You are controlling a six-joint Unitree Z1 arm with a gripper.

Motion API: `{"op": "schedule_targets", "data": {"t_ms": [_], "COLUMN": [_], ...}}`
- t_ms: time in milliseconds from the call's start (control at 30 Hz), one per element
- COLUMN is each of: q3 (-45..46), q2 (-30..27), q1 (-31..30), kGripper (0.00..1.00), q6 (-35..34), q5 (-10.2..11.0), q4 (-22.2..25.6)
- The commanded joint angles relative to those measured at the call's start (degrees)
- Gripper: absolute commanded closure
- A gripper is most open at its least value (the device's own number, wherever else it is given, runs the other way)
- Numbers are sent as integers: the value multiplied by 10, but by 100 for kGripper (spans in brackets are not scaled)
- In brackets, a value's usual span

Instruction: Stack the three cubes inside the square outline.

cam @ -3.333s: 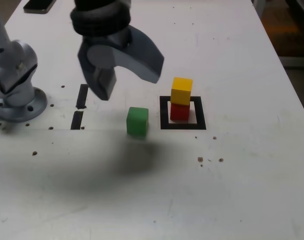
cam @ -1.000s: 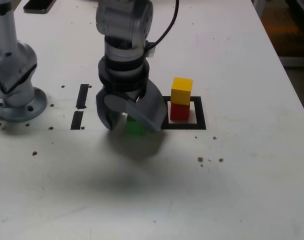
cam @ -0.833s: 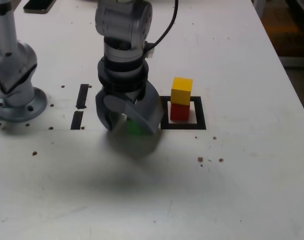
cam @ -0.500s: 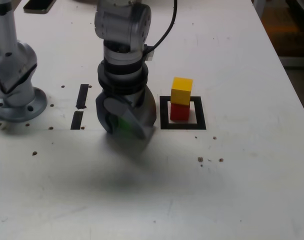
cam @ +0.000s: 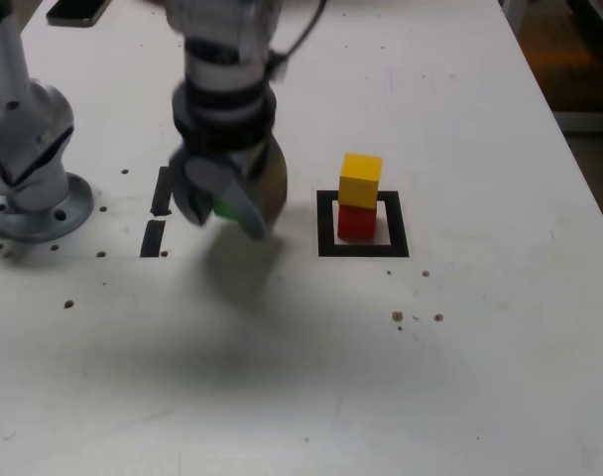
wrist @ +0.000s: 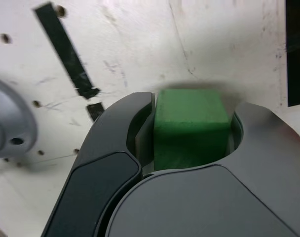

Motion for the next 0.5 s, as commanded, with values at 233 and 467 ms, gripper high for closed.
{"op": "schedule_targets", "data": {"t_ms": [233, 467], "q3": [-167, -278], "q2": [-34, -5], "q1": [3, 18], "kGripper": [78, 78], "q6": [-4, 5], "q5": [4, -31], "q4": [171, 215]}}
